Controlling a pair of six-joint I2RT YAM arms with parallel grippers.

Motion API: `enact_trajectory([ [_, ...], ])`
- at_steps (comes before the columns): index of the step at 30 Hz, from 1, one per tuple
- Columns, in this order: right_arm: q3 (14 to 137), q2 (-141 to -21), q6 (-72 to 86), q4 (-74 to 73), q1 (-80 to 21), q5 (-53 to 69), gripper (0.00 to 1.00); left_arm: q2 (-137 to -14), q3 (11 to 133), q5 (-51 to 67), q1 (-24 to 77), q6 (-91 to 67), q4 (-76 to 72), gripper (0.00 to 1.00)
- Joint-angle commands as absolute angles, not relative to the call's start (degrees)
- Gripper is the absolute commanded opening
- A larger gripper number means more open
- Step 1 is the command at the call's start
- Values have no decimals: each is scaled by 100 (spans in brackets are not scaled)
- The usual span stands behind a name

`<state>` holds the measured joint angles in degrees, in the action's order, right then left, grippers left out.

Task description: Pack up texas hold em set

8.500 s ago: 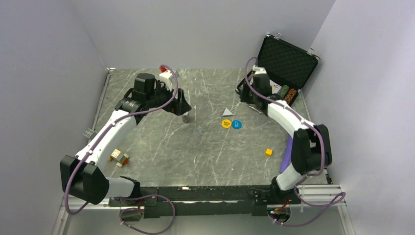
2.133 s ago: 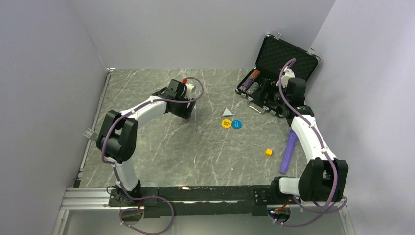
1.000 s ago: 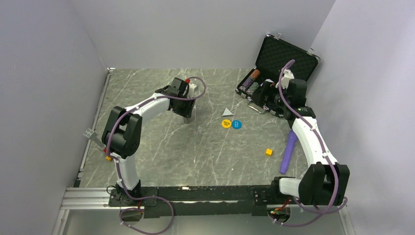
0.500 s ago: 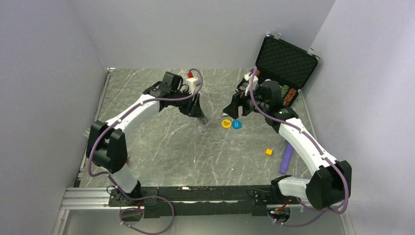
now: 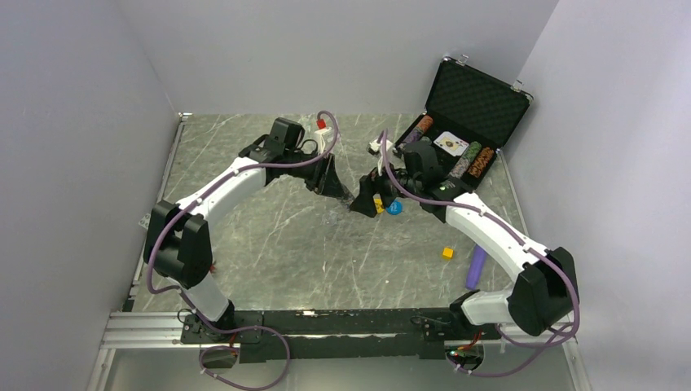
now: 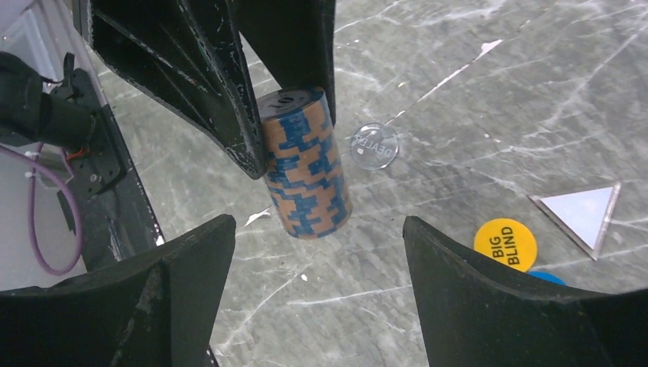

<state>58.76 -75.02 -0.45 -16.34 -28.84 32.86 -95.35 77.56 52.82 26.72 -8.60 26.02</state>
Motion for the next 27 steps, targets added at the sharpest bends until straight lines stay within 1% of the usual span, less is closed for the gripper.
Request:
enact_trajectory([
  [1,5967,-7582,-172,-1250,-3116,3407,85,-9404,7769,6069,2704,-1096,2022,0],
  [8,5733,-7604,-220,-774,-3457,2918,82,-9404,7725,6232,2759,-1205,1895,0],
  [10,5735,-7645,-222,-707,-3543,2849,78,-9409,7718,6228,2768,-1212,1886,0],
  [12,5760,-7704,-249,-725,-3631,2791,69,-9396,7718,6222,2777,-1201,1895,0],
  [13,5773,-7732,-262,-751,-3672,2744,63,-9389,7726,6212,2774,-1195,1910,0],
  [15,5748,-7713,-260,-785,-3728,2567,46,-9365,7730,6178,2777,-1184,1925,0],
  [18,5577,-7591,-96,-738,-3736,2310,18,-9292,7793,6003,2776,-1080,2071,0],
  [19,5540,-7527,-39,-732,-3735,2207,8,-9247,7821,5887,2775,-1014,2142,1],
  [20,5483,-7475,-13,-726,-3733,2089,0,-9186,7830,5773,2775,-958,2194,13],
  [21,5424,-7429,161,-720,-3735,1979,0,-9122,7819,5641,2772,-938,2211,30],
  [22,5375,-7379,264,-720,-3733,1854,0,-9042,7788,5504,2771,-907,2196,50],
  [23,5336,-7346,364,-741,-3721,1669,0,-8947,7741,5366,2773,-886,2174,69],
  [24,5309,-7307,441,-777,-3717,1508,0,-8855,7706,5192,2768,-869,2145,80],
  [25,5281,-7287,504,-837,-3696,1336,0,-8764,7659,5028,2762,-841,2126,88],
  [27,5254,-7241,653,-928,-3623,1026,0,-8577,7565,4647,2740,-811,2056,99],
])
